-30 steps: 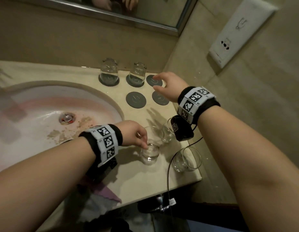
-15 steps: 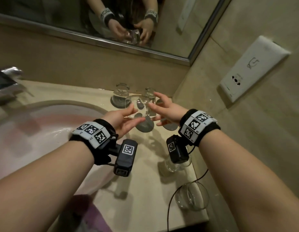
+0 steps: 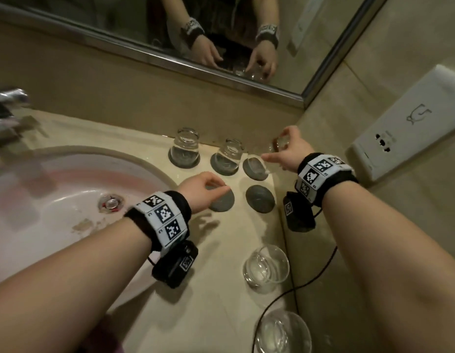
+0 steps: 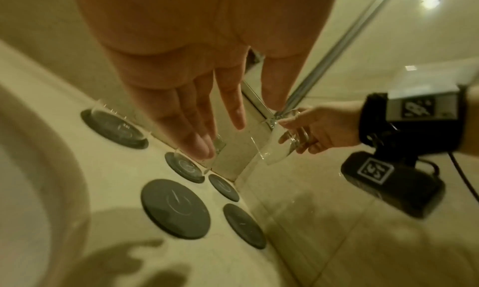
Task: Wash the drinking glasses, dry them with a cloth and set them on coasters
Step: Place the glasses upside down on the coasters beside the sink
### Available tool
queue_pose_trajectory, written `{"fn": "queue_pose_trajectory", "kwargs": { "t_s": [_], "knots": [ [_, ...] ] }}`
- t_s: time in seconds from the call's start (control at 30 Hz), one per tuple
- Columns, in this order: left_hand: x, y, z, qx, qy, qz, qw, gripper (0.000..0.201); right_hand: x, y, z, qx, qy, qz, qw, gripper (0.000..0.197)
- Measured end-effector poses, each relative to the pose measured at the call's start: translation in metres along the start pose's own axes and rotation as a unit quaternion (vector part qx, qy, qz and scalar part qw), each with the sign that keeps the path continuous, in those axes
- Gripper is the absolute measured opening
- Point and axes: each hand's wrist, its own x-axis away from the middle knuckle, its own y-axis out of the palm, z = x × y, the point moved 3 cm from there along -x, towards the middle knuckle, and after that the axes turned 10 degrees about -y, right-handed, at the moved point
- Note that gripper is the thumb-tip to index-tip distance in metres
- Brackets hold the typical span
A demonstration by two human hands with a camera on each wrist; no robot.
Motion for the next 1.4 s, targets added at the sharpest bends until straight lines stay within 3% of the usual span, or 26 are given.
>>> {"fn": "queue_pose_trajectory", "kwargs": {
  "t_s": [0.1,0.23,0.67,1.23,1.4],
  "knots": [
    [-0.007,0.003,0.002,-0.154,0.029,0.021,0.987,0.026,-0.018,-0.003,0.023,-0.008,0.044,0.015,0.999,0.09],
    [-0.023,0.01,0.002,-0.238,0.021,0.016,0.971,0.025,-0.038,0.004,0.038,0.034,0.049,0.008,0.998,0.084],
    [-0.057,0.012,-0.008,-0.248,-0.017,0.007,0.969,0.023,-0.101,0.057,0.051,0.087,0.046,-0.039,0.994,0.082],
    [-0.042,0.006,-0.02,-0.236,-0.006,-0.002,0.972,0.02,-0.094,0.067,0.05,0.147,0.088,-0.06,0.983,0.086],
    [-0.021,0.03,-0.012,-0.26,0.064,-0.091,0.959,0.021,-0.072,0.06,0.044,0.125,0.084,-0.038,0.988,0.079]
  ]
}}
